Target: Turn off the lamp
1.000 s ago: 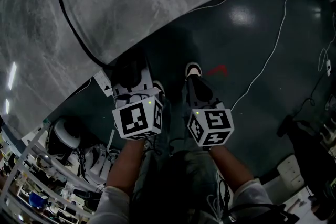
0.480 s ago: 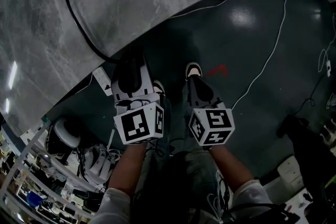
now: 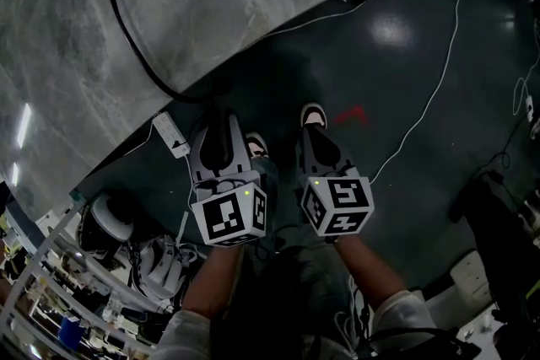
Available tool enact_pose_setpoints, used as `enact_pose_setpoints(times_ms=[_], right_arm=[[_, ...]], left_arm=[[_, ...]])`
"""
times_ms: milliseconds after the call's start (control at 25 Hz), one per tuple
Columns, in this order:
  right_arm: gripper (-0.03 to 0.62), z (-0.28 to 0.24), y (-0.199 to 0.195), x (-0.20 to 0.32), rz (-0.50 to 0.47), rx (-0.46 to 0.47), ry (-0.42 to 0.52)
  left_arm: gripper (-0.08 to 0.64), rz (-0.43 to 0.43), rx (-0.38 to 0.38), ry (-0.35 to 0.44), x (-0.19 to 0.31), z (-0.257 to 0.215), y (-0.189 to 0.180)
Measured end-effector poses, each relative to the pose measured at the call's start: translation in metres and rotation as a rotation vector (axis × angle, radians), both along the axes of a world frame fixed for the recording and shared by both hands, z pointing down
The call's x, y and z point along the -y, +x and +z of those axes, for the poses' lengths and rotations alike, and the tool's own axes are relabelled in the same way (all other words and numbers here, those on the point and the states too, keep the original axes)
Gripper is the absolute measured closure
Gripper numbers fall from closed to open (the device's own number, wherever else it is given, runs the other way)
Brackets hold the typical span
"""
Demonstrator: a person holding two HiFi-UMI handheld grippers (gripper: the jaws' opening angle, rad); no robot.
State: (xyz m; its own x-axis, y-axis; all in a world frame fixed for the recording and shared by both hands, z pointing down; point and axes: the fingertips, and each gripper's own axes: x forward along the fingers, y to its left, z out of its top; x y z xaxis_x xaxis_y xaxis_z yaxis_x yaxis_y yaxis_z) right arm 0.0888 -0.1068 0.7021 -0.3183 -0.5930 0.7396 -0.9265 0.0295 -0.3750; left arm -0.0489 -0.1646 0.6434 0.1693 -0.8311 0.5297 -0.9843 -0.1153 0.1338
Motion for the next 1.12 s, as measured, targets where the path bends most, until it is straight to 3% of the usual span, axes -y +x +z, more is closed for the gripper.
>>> enact_pose_setpoints(times_ms=[480, 760, 1120], right_arm=[[0.594, 0.009, -0.002, -0.005, -0.022, -0.014, -0.009], [0.592, 0.007, -0.004, -0.001, -0.038, -0.019, -0.010], [0.592, -0.020, -0.015, 0.005, -0.056, -0.016, 0.014]], left_arm=[[0.545, 0.054, -0.006, -0.091, -0.017, 0.024, 0.013], [0.552, 0.040, 0.004, -0.136, -0.019, 0.033, 0.004], [0.552, 0.060, -0.015, -0.130, -0.023, 0.008, 0.003]])
